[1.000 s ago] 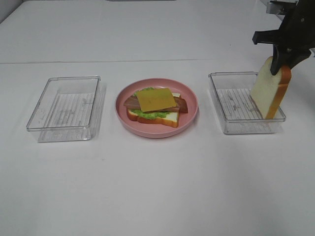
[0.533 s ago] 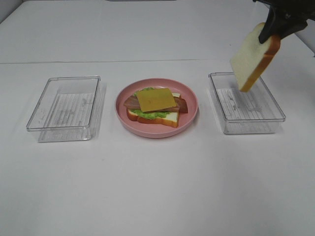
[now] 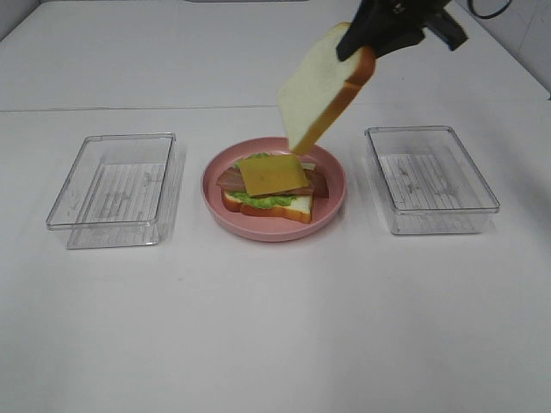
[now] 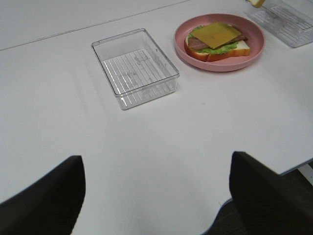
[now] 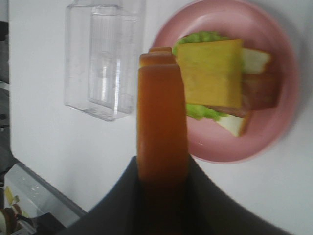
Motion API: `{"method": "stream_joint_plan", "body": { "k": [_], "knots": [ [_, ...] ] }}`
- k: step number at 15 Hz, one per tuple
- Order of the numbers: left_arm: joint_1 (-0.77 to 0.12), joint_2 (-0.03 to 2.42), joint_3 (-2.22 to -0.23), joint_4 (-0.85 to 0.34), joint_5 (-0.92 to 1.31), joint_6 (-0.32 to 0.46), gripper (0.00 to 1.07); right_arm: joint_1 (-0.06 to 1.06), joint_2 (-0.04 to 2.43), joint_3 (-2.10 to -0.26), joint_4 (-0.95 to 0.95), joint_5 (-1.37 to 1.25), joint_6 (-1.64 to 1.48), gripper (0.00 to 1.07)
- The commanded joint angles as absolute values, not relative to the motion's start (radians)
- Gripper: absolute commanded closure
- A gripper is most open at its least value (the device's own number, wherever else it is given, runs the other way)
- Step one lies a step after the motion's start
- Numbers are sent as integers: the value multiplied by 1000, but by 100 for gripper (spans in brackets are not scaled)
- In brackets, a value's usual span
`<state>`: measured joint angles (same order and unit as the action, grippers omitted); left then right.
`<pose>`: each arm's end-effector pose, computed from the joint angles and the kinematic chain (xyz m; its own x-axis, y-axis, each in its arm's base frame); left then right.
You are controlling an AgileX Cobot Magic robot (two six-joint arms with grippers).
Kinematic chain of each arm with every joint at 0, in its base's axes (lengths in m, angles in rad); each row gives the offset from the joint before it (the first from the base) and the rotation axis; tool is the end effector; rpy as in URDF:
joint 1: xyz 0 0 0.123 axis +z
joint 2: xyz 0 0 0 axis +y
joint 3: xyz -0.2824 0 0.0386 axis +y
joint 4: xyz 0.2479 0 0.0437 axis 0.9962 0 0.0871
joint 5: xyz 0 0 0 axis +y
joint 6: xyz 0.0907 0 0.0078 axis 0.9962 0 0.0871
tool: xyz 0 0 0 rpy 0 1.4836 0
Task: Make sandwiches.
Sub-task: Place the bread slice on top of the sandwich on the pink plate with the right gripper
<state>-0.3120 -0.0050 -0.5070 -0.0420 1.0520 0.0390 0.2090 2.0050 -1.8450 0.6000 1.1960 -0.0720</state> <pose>-0.0068 -0.0013 0.2799 -0.4098 0.1513 -0.8995 0.3455 0.9384 0.0004 0.4142 0.1368 0.2944 -0.9604 -0.0536 -0.2736 -0.2007 0.8141 0.5449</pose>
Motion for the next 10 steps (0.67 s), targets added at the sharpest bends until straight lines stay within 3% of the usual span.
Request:
{"method": "stream_joint_plan", "body": {
  "k": [1,3,10],
  "knots": [
    [-314,-26,-504,-45,1039,40,29,261,2013,-1781,716,1070,-115,107],
    [-314,-26,-504,-45,1039,40,29,270,2051,-1698,813,951,-126,107],
    [-314,-26,-504,-45,1039,40,29,270,2201,-1692,917,874,-138,107]
  ]
}}
